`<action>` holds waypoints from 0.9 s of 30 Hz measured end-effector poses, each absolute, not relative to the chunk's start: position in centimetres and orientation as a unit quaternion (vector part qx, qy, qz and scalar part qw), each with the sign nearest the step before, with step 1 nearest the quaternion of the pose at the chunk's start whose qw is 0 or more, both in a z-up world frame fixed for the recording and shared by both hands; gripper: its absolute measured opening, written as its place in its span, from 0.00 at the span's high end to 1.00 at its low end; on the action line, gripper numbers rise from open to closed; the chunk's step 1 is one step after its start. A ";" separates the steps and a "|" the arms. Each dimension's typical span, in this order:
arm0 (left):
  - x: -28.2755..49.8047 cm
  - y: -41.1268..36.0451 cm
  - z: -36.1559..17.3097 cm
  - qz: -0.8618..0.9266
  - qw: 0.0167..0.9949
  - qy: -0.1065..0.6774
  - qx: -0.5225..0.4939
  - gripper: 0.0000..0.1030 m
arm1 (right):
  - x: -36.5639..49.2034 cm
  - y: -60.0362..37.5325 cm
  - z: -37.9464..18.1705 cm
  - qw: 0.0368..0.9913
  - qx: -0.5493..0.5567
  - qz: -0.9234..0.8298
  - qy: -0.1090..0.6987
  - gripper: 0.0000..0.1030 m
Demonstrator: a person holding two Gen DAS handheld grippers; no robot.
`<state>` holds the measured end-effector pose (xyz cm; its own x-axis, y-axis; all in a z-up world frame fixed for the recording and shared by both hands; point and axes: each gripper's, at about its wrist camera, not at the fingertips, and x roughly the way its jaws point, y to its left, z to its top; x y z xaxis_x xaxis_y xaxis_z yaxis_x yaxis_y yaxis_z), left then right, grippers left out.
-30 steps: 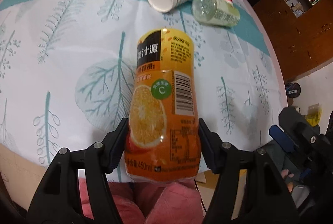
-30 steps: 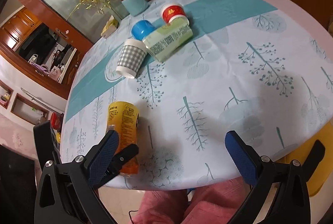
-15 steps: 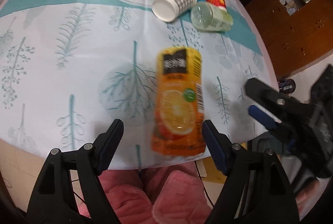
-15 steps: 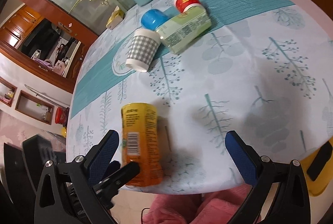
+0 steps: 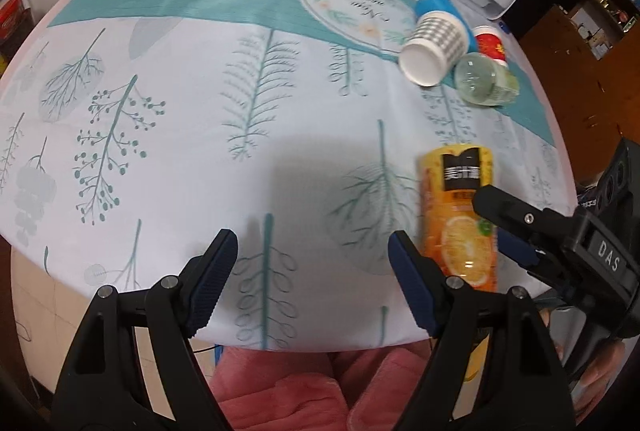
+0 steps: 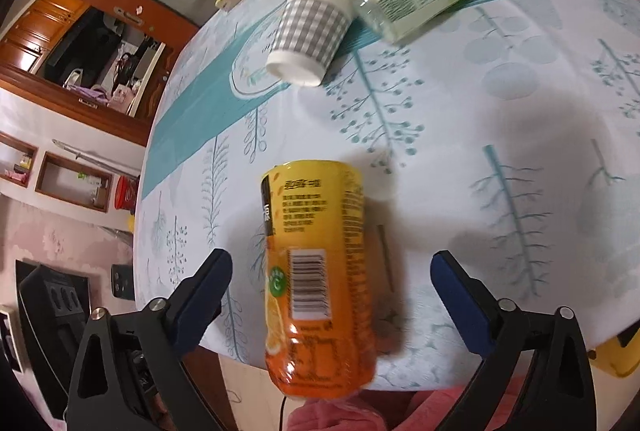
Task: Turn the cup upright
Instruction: 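Grasp the bottle with the right gripper while the left gripper releases it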
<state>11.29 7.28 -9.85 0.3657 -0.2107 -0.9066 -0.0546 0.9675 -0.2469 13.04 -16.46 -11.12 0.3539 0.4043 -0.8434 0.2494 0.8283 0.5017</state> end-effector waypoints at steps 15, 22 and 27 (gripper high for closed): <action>11.9 9.1 -11.1 -0.022 0.809 0.571 -0.136 0.27 | 15.2 -14.3 -12.9 0.778 0.303 0.063 0.546 0.45; 11.5 9.4 -11.0 -0.016 0.812 0.566 -0.139 0.27 | 13.2 -14.7 -8.3 0.884 0.239 0.026 0.401 0.46; 11.4 9.7 -10.9 -0.018 0.813 0.565 -0.144 0.27 | 11.0 -14.3 -6.8 0.943 0.162 -0.016 0.292 0.46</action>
<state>11.37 9.69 -10.93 0.3617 -0.1914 -0.9124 -0.1330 0.9581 -0.2537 10.97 -14.34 -6.75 0.8291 0.0651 -0.5553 0.1236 0.9473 0.2956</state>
